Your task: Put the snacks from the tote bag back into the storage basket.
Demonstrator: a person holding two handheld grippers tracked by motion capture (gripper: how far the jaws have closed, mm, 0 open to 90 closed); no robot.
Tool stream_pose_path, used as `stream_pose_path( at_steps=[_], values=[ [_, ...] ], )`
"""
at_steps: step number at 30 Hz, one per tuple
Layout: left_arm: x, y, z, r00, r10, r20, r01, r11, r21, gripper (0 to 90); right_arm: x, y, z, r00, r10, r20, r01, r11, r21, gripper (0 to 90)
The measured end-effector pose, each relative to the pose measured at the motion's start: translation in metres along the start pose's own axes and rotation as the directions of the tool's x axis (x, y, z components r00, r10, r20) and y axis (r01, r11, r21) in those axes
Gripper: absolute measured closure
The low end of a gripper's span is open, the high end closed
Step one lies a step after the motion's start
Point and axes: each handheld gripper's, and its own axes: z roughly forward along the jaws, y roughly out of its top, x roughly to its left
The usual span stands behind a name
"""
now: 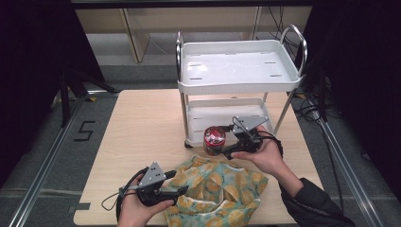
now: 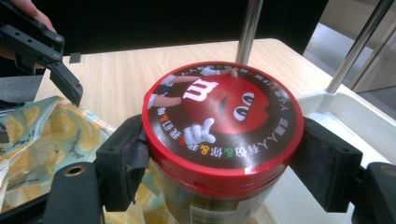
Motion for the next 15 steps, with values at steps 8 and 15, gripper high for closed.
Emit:
stream_pose_path(
  at_steps=[8,15],
  values=[
    [0.0008,-0.0001,0.0001,1.0,0.002,0.007,-0.002,1.0,-0.006,33.1,-0.0029,0.0004,0.0015,1.0,-0.005,0.003,0.005,1.0,0.002,26.1],
    [0.0005,-0.0002,-0.0001,1.0,0.0,-0.001,0.0,1.0,-0.003,33.1,-0.0048,-0.0001,0.0034,0.9999,0.009,0.012,-0.009,1.0,-0.003,26.1]
  ],
)
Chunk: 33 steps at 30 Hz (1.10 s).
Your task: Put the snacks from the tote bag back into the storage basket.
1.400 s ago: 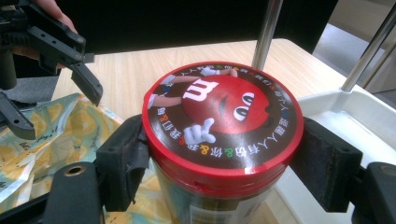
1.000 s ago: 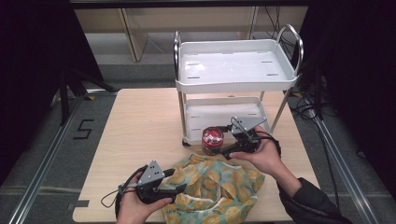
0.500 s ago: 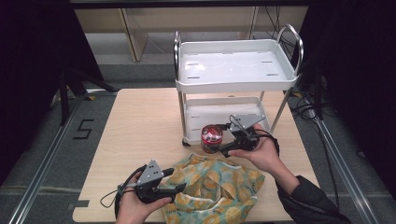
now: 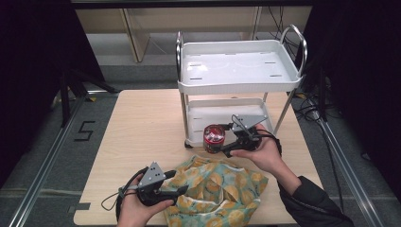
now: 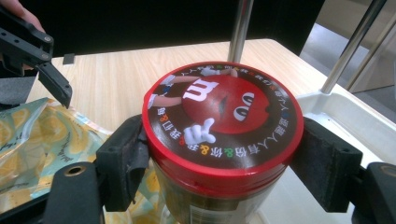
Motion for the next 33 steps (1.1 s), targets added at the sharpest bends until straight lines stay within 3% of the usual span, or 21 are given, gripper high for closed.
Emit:
stream_pose_path(
  at_steps=[1,6,7,9,11,13,15,17,24,30,31,33],
  values=[
    [0.0,0.0,0.0,1.0,-0.003,0.006,0.003,1.0,-0.001,33.1,-0.002,0.0,0.0,0.9999,-0.014,-0.003,0.014,1.0,-0.004,26.1],
    [0.0,0.0,0.001,1.0,0.0,0.003,0.0,1.0,-0.004,33.1,-0.002,-0.001,0.002,1.0,0.004,0.003,-0.004,1.0,0.003,26.0],
    [0.0,0.0,0.0,1.0,0.0,0.005,0.0,1.0,-0.001,33.1,-0.003,0.0,0.002,0.9998,-0.014,0.017,0.014,1.0,0.002,26.1],
    [0.0,0.0,0.0,1.0,-0.001,0.007,0.001,1.0,-0.001,33.1,-0.002,0.0,0.002,1.0,0.005,0.008,-0.005,1.0,0.001,26.1],
    [0.0,0.0,0.001,0.9999,-0.009,0.008,0.009,0.9999,-0.007,33.0,-0.004,0.0,0.003,0.9997,-0.017,0.017,0.017,1.0,-0.002,26.0],
    [0.0,-0.001,0.001,0.9999,-0.012,0.004,0.012,0.9999,-0.009,33.0,-0.004,0.0,0.004,1.0,0.007,0.005,-0.007,1.0,-0.001,26.1],
    [0.0,-0.001,0.001,0.9999,-0.012,0.004,0.012,0.9999,-0.009,33.0,-0.005,0.0,0.005,0.9998,-0.008,0.016,0.008,1.0,-0.002,26.0],
    [0.0,-0.001,0.001,0.9999,-0.011,0.005,0.011,0.9999,-0.008,33.0,-0.005,-0.001,0.006,0.9999,0.007,0.007,-0.007,1.0,-0.003,26.1],
    [0.0,0.0,0.0,1.0,-0.001,-0.003,0.001,1.0,0.0,33.0,-0.008,0.0,0.008,0.9999,-0.014,0.007,0.014,1.0,0.003,26.0],
    [0.0,0.0,0.0,1.0,-0.002,-0.002,0.002,1.0,-0.001,33.0,-0.009,0.001,0.009,0.9998,-0.005,0.019,0.005,1.0,0.006,26.1],
    [0.0,0.0,0.0,1.0,-0.001,-0.002,0.001,1.0,0.0,33.0,-0.008,0.001,0.01,0.9998,0.017,0.012,-0.017,1.0,0.005,26.1],
    [0.001,0.0,0.0,1.0,0.0,-0.002,0.0,1.0,-0.001,33.0,-0.011,0.001,0.011,0.9999,-0.006,0.01,0.006,1.0,-0.003,26.1]
  ],
)
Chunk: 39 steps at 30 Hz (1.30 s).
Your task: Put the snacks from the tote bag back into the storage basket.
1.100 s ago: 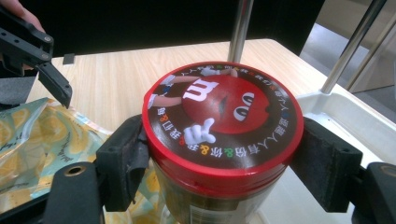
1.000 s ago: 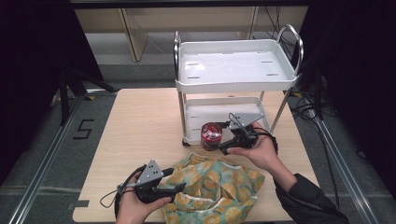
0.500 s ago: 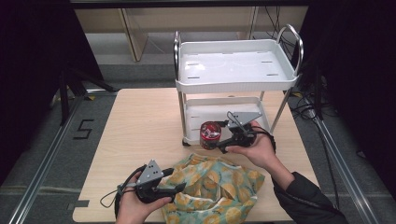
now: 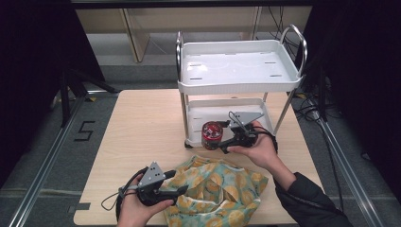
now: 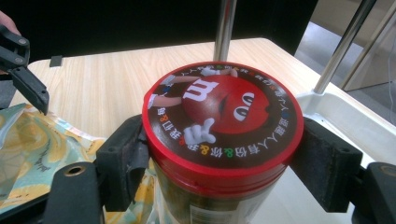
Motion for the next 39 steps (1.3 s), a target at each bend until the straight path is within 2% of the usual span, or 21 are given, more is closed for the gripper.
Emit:
stream_pose_path(
  at_steps=[1,2,3,5,7,9,13,14,15,16,18,19,20,21,28,32,35,37,38,39],
  values=[
    [0.0,0.0,0.0,1.0,0.0,0.0,0.0,1.0,0.001,33.0,0.001,0.0,0.0,0.9999,0.015,0.002,-0.015,1.0,0.003,26.0],
    [0.0,0.0,0.0,1.0,-0.001,0.0,0.001,1.0,0.0,33.0,-0.001,0.0,0.0,0.9999,0.001,0.014,-0.001,1.0,0.004,26.0],
    [0.0,0.0,0.0,1.0,-0.001,0.002,0.001,1.0,0.0,33.0,0.001,0.001,0.001,0.9997,0.023,0.005,-0.023,1.0,0.006,26.0],
    [0.0,0.0,0.0,1.0,-0.001,0.003,0.001,1.0,0.0,33.0,-0.001,0.001,0.002,1.0,0.005,0.008,-0.005,1.0,0.006,26.1],
    [0.0,0.0,0.0,1.0,-0.002,0.003,0.002,1.0,0.0,33.0,-0.001,0.001,0.004,0.9997,0.024,0.003,-0.024,1.0,0.005,26.0],
    [0.0,0.0,0.0,0.9999,-0.009,0.007,0.009,0.9999,-0.006,33.0,-0.004,0.0,0.006,1.0,0.001,0.007,-0.001,1.0,-0.002,26.0],
    [0.0,0.0,-0.001,0.9999,-0.01,0.006,0.01,0.9999,-0.006,33.0,-0.005,0.0,0.007,0.9996,0.028,0.006,-0.028,1.0,0.008,26.1],
    [0.0,0.0,0.0,1.0,-0.007,0.006,0.008,1.0,-0.006,33.0,-0.007,0.0,0.007,0.9999,-0.001,0.013,0.001,1.0,0.006,26.0],
    [0.001,0.0,0.0,1.0,-0.001,0.008,0.001,1.0,-0.005,33.0,-0.007,0.0,0.008,0.9999,0.002,0.011,-0.002,1.0,0.004,26.0],
    [0.001,0.0,0.0,1.0,0.002,0.009,-0.002,1.0,-0.005,33.0,-0.006,0.0,0.008,0.9996,0.024,0.011,-0.024,1.0,0.01,26.1],
    [0.0,0.0,0.0,0.9999,-0.01,0.007,0.01,0.9999,-0.006,33.0,-0.008,0.0,0.009,0.9996,0.027,0.012,-0.027,1.0,0.012,26.0],
    [0.0,0.0,0.0,0.9999,-0.009,0.007,0.009,0.9999,-0.007,33.0,-0.009,0.0,0.01,0.9998,0.016,0.012,-0.016,1.0,0.011,26.0],
    [0.001,0.001,0.0,0.9999,0.009,0.01,-0.009,0.9999,-0.008,33.0,-0.01,0.0,0.01,0.9999,0.011,0.013,-0.011,1.0,0.009,26.0],
    [0.002,0.001,-0.001,0.9998,0.018,0.009,-0.018,0.9998,-0.007,33.0,-0.01,-0.001,0.011,0.9996,0.024,0.013,-0.024,1.0,0.015,26.0],
    [0.002,0.001,-0.001,0.9998,0.016,0.011,-0.015,0.9998,-0.008,33.0,-0.011,0.0,0.014,0.9996,0.025,0.013,-0.026,1.0,0.016,26.0],
    [0.002,0.001,-0.002,0.9998,0.02,0.004,-0.02,0.9998,-0.006,33.0,-0.013,0.002,0.015,0.9996,0.008,0.026,-0.009,1.0,0.021,26.0],
    [0.003,0.001,-0.001,0.9998,0.018,0.012,-0.018,0.9998,-0.012,33.0,-0.012,0.002,0.017,0.9995,0.025,0.02,-0.026,0.999,0.021,26.0],
    [0.002,0.001,-0.001,0.9998,0.019,0.005,-0.019,0.9998,-0.006,33.0,-0.013,0.002,0.018,0.9997,0.016,0.016,-0.016,1.0,0.018,26.0],
    [0.003,0.001,-0.002,0.9998,0.019,0.01,-0.019,0.9998,-0.007,33.0,-0.015,0.002,0.019,0.9995,0.004,0.03,-0.005,1.0,0.024,26.0],
    [0.002,0.001,-0.001,0.9999,0.009,0.009,-0.009,0.9998,-0.016,33.0,-0.015,0.002,0.02,0.9995,0.012,0.03,-0.013,0.999,0.032,26.0]
  ],
)
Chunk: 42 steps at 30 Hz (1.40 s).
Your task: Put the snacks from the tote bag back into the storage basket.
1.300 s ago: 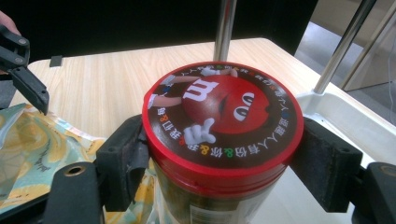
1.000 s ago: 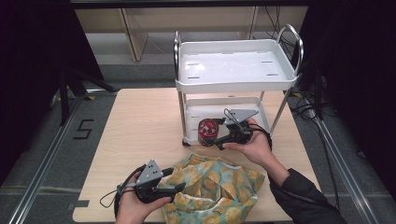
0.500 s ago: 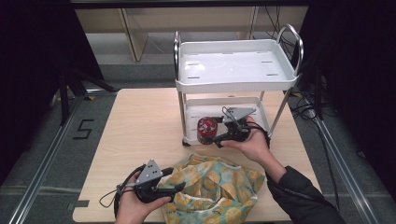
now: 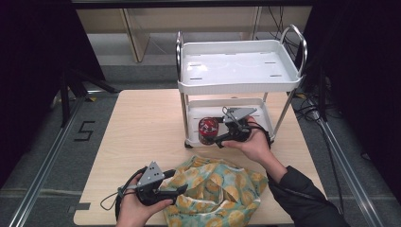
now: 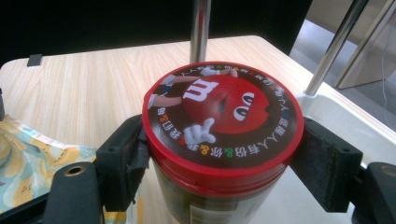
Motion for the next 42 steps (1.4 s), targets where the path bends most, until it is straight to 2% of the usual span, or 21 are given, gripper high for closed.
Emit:
stream_pose_path(
  at_steps=[2,14,16,20,21,22,23,25,27,29,30,31,36,42],
  values=[
    [0.0012,0.0,-0.0009,0.9999,0.01,-0.002,-0.01,0.9999,0.01,33.0,0.0001,0.0007,0.0005,0.9999,0.014,-0.008,-0.014,1.0,0.006,26.0],
    [0.0007,0.0003,-0.0014,0.9999,0.01,-0.01,-0.01,0.9999,0.011,33.0,-0.0037,0.0014,0.0044,0.9996,-0.023,-0.019,0.023,1.0,0.007,26.0],
    [0.001,0.0001,-0.0008,0.9999,0.011,-0.001,-0.011,0.9999,0.006,33.0,-0.0039,0.0015,0.0051,0.9995,-0.014,-0.028,0.014,1.0,0.009,26.0],
    [0.0009,0.0,-0.0011,0.9999,0.011,-0.01,-0.011,0.9999,0.009,33.0,-0.0039,0.0011,0.0065,0.9991,-0.004,-0.041,0.005,1.0,0.011,26.0],
    [0.0011,0.0,-0.0011,0.9999,0.011,-0.01,-0.011,0.9999,0.008,33.0,-0.0044,0.001,0.0068,0.9992,-0.008,-0.039,0.009,1.0,0.014,26.1],
    [0.0011,0.0,-0.0011,0.9999,0.01,-0.01,-0.01,0.9999,0.007,33.0,-0.0071,0.0013,0.0078,0.9985,-0.034,-0.042,0.035,0.999,0.017,26.0],
    [-0.0004,-0.0006,-0.0012,0.9997,-0.018,-0.015,0.018,0.9998,0.007,33.0,-0.0059,0.0009,0.0073,0.9994,-0.017,-0.029,0.018,1.0,0.017,26.0],
    [-0.0003,-0.0002,-0.0018,0.9997,-0.014,-0.018,0.014,0.9998,0.012,33.0,-0.0051,0.0013,0.0073,0.9996,-0.014,-0.025,0.014,1.0,0.018,26.0],
    [0.0013,0.0002,-0.0019,0.9998,0.01,-0.015,-0.01,0.9999,0.012,33.0,-0.0047,0.0015,0.0083,0.9994,-0.007,-0.034,0.008,1.0,0.014,26.0],
    [0.0014,0.0,-0.0015,0.9999,0.009,-0.01,-0.009,0.9999,0.009,33.0,-0.0064,0.0021,0.0089,0.999,-0.019,-0.04,0.02,1.0,0.013,26.0],
    [0.0,-0.0003,-0.0014,0.9998,-0.014,-0.014,0.014,0.9999,0.009,33.0,-0.0067,0.0017,0.0104,0.9987,-0.019,-0.048,0.018,1.0,-0.007,26.0],
    [-0.0001,-0.0002,-0.0015,0.9998,-0.012,-0.014,0.012,0.9999,0.01,33.0,-0.007,0.0021,0.0092,0.999,-0.026,-0.036,0.025,1.0,-0.003,26.0],
    [-0.0002,-0.0001,-0.0012,0.9998,-0.013,-0.013,0.013,0.9999,0.006,33.0,-0.0079,0.0028,0.0089,0.9991,-0.023,-0.036,0.023,1.0,-0.007,26.0],
    [0.0002,-0.0002,-0.0013,0.9998,-0.01,-0.014,0.01,0.9999,0.004,33.0,-0.0071,0.0017,0.0096,0.9996,-0.003,-0.029,0.003,1.0,-0.003,26.0]
  ],
)
